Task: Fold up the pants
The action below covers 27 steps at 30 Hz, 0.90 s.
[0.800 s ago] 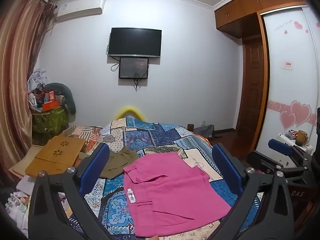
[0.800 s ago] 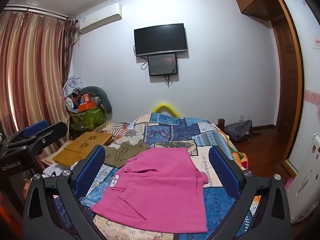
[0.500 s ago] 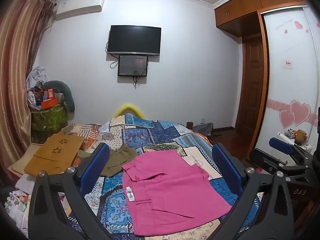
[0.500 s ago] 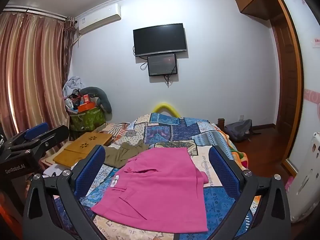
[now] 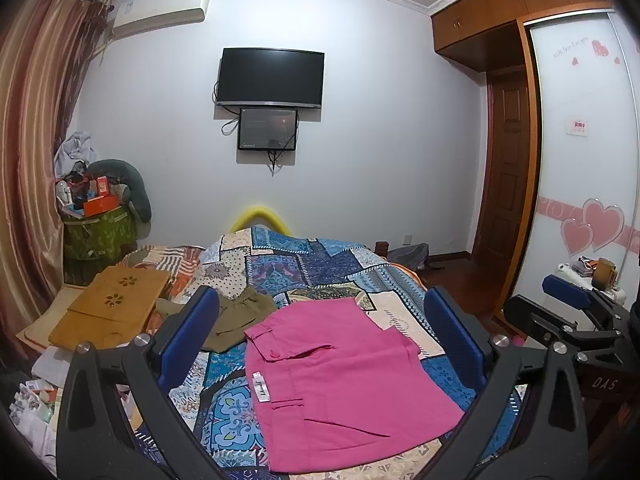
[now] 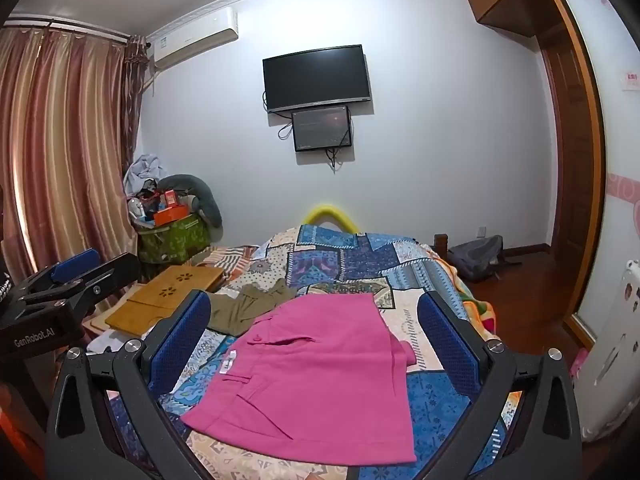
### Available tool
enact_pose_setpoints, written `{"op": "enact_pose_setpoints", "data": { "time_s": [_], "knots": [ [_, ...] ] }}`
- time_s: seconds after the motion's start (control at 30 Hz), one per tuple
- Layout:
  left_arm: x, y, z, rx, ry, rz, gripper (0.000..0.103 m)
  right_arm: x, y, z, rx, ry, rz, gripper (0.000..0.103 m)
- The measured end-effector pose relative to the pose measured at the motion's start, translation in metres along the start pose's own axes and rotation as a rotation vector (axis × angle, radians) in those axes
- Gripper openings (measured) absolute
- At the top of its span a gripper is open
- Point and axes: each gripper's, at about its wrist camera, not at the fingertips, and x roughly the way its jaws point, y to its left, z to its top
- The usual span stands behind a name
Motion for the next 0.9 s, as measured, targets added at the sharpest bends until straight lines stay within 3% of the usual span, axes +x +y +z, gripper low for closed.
{"op": "enact_pose_setpoints", "data": {
  "time_s": [0.9],
  "knots": [
    [0.0056,0.0000,-0.0025,0.005,0.001,0.003,0.103,0.0003,-0.0021,-0.0007,0.008,0.005,-0.001,0.103]
  ]
}}
